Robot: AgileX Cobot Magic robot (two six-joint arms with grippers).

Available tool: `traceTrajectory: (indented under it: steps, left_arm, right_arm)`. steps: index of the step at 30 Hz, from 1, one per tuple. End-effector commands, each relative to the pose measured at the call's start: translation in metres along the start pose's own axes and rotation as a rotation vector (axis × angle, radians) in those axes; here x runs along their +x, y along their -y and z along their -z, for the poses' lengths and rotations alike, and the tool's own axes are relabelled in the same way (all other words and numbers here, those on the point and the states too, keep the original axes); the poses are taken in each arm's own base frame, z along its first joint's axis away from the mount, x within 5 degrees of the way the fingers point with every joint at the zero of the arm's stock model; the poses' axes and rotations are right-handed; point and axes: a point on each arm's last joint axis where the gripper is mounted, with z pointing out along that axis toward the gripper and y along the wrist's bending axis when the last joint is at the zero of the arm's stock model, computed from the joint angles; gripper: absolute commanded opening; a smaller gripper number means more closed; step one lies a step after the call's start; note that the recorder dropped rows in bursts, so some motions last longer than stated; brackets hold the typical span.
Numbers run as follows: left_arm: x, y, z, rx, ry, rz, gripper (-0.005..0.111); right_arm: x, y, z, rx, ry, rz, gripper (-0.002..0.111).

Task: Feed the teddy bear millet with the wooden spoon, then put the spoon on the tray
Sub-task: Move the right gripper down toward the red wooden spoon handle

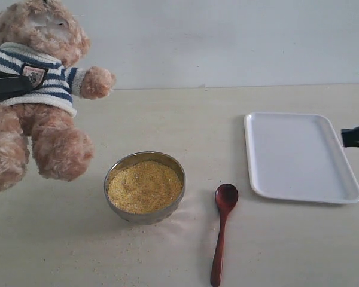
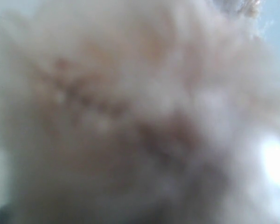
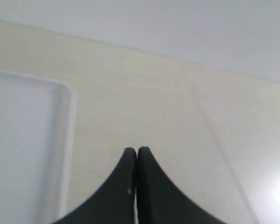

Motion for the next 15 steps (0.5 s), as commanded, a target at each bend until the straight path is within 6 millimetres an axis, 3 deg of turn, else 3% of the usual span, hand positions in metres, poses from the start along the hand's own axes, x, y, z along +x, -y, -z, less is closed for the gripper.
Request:
traceTrajectory:
  steps: [1, 7, 11, 15]
  left_arm:
    - [-0.002, 0.001, 0.002, 0.003, 0.021, 0.017, 0.005]
    - [-0.002, 0.002, 0.002, 0.008, 0.020, 0.016, 0.005]
    - [-0.002, 0.002, 0.002, 0.008, 0.020, 0.016, 0.005]
    - [-0.002, 0.002, 0.002, 0.008, 0.020, 0.016, 0.005]
  right_arm:
    - [0.011, 0.009, 0.004, 0.112, -0.144, 0.129, 0.000]
    - [0.034, -0.022, 0.022, -0.315, -0.594, 0.291, 0.000]
    - [0.032, -0.042, 0.031, -0.549, -0.601, 0.201, 0.000]
    - [0.028, -0.054, 0.037, -0.656, -0.618, 0.008, 0.000]
